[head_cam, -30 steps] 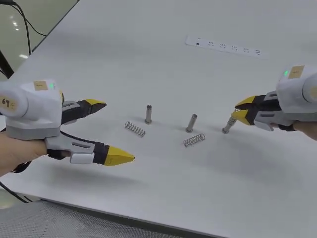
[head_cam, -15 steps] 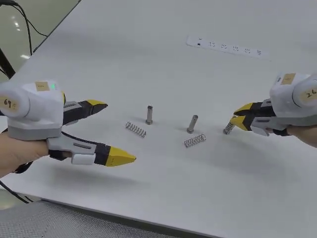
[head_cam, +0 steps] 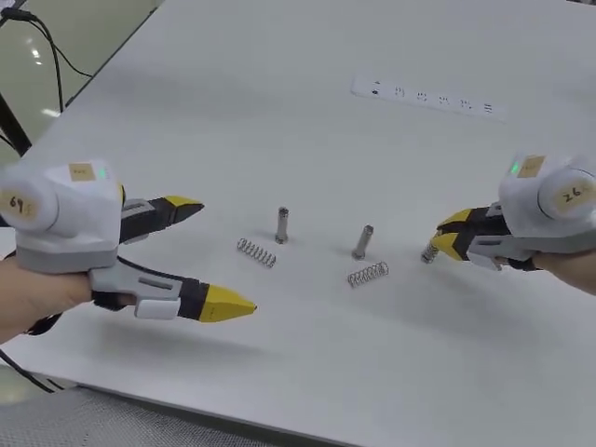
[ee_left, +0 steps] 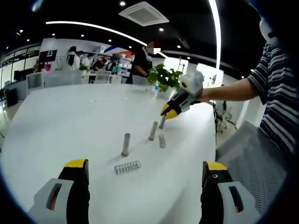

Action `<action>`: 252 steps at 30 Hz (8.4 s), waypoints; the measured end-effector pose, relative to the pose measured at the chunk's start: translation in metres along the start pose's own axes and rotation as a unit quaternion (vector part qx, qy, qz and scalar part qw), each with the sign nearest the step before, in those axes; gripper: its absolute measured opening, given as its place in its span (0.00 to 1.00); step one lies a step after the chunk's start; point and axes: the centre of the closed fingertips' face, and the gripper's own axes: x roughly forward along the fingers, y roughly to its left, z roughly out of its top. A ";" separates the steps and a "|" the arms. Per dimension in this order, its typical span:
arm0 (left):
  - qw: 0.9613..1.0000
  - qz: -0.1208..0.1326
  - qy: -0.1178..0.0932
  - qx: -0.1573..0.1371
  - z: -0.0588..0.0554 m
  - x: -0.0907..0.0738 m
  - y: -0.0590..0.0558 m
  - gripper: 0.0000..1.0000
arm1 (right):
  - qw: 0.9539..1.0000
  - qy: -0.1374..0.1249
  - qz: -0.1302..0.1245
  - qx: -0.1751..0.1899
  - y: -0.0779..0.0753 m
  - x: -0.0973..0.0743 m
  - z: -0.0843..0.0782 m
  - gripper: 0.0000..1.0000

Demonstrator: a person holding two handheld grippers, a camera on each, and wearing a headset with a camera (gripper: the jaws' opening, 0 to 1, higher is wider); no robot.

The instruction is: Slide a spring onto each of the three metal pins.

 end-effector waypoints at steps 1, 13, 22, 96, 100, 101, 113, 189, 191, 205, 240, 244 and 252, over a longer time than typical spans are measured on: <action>1.000 0.000 0.000 0.000 0.000 0.000 0.000 0.98 | 1.000 -0.001 0.000 0.002 0.000 0.000 0.000 0.08; 1.000 -0.001 0.000 0.000 0.002 0.002 0.000 0.98 | 1.000 -0.020 0.000 0.022 -0.002 -0.005 0.007 0.12; 1.000 0.001 -0.001 0.000 0.003 0.001 0.001 0.98 | 0.993 -0.075 -0.007 0.088 -0.006 -0.018 0.019 0.15; 1.000 0.000 0.015 0.001 -0.005 -0.002 -0.003 0.97 | 0.992 -0.024 0.097 -0.073 0.074 0.004 0.029 0.16; 1.000 0.000 0.021 0.006 -0.008 -0.002 -0.003 0.97 | 0.990 -0.013 0.110 -0.091 0.077 0.013 0.028 0.16; 1.000 0.001 0.020 0.006 -0.008 -0.003 -0.003 0.97 | 0.989 -0.007 0.113 -0.098 0.077 0.016 0.026 0.15; 1.000 0.003 0.019 0.003 -0.009 -0.004 -0.001 0.97 | 0.984 0.013 0.130 -0.119 0.078 0.033 0.026 0.15; 0.999 -0.035 0.024 -0.007 -0.009 0.000 -0.022 0.79 | 0.985 -0.010 0.122 -0.124 0.098 -0.003 0.039 0.08; 0.999 -0.043 0.026 -0.005 -0.008 0.001 -0.026 0.74 | 0.985 -0.012 0.122 -0.123 0.101 -0.005 0.040 0.08; 0.993 -0.113 0.031 0.030 0.006 0.030 -0.053 0.57 | 0.986 -0.019 0.117 -0.116 0.111 -0.014 0.046 0.08; 0.980 -0.184 -0.004 0.077 0.027 0.087 -0.102 0.18 | 0.986 -0.032 0.105 -0.127 0.127 -0.028 0.057 0.08; 0.979 -0.187 -0.004 0.079 0.026 0.088 -0.104 0.14 | 0.986 -0.032 0.105 -0.129 0.127 -0.028 0.057 0.08; 0.979 -0.190 -0.011 0.075 0.028 0.090 -0.107 0.08 | 0.986 -0.034 0.106 -0.128 0.128 -0.028 0.057 0.08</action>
